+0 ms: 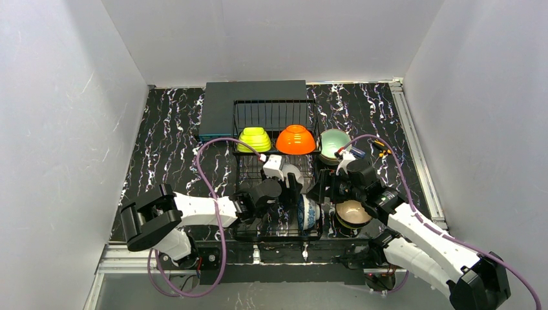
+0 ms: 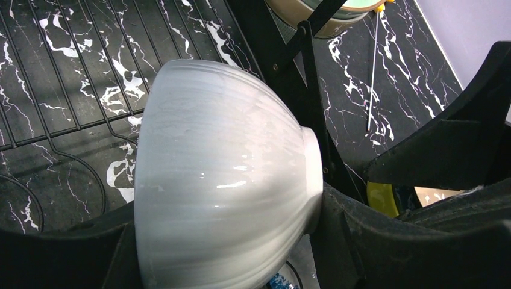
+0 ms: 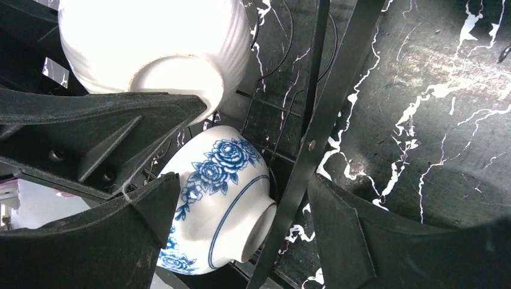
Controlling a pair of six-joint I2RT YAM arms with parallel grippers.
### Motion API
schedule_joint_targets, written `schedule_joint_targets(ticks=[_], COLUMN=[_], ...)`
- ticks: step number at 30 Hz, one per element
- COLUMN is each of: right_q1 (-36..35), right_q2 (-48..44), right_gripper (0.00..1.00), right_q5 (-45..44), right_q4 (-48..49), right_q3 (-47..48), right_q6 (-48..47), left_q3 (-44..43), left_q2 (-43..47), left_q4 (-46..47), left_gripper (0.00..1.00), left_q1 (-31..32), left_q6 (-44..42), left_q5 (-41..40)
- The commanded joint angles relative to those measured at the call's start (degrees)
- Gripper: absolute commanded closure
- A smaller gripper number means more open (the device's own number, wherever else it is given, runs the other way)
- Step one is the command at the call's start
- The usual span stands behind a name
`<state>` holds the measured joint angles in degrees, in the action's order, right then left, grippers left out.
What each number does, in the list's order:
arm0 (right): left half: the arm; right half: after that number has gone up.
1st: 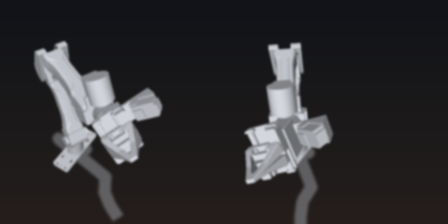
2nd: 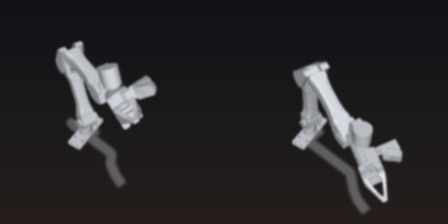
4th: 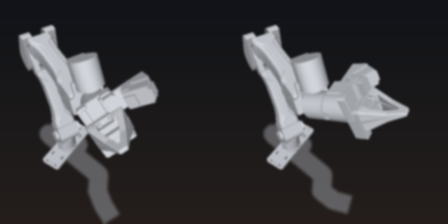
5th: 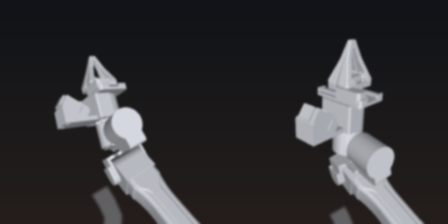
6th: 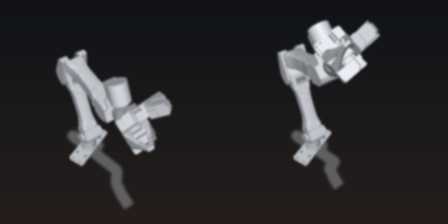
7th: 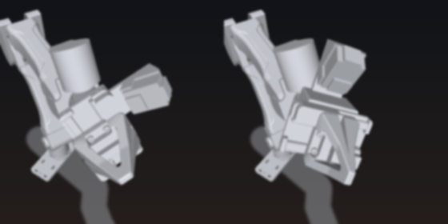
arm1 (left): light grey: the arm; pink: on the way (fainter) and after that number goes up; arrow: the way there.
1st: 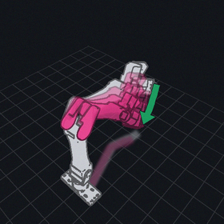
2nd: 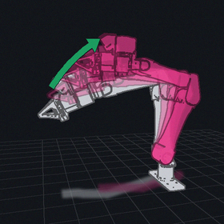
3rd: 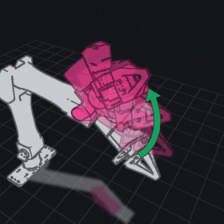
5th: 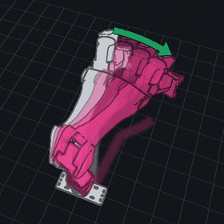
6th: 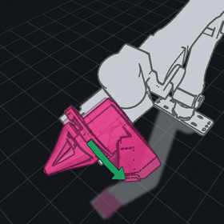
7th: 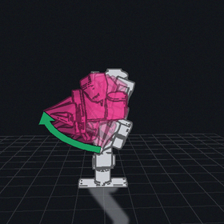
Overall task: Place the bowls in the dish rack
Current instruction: Adjust the dish rack at the center of the board.
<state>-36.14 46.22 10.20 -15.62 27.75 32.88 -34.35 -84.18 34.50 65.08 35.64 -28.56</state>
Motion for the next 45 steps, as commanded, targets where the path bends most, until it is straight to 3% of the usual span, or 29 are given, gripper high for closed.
schedule_joint_targets(ticks=[1,8,21,39,45], right_q1=[-0.41,-0.34,-0.38,-0.39,-0.36], right_q2=[-0.45,-0.15,0.30,-0.16,-0.31], right_gripper=[0.16,0.17,0.34,0.36,0.36], right_q5=[1.21,1.98,3.53,3.19,3.06], right_q4=[-0.72,-0.02,-0.22,-1.74,-2.11], right_q3=[2.31,2.30,2.55,2.65,2.82], right_q6=[-0.98,-1.33,-2.49,-3.67,-3.79], left_q3=[-1.04,-1.76,-5.51,-4.76,-6.42], left_q2=[1.30,-0.39,-6.29,-11.73,-14.24], left_q4=[9.20,10.98,11.03,11.04,10.49], left_gripper=[1.00,1.00,1.00,1.00,1.00], left_q1=[-2.13,-2.07,-2.16,-2.41,-1.83], left_q6=[2.70,3.74,4.83,10.53,6.84], left_q5=[-8.49,-9.48,-12.34,-12.23,-13.16])
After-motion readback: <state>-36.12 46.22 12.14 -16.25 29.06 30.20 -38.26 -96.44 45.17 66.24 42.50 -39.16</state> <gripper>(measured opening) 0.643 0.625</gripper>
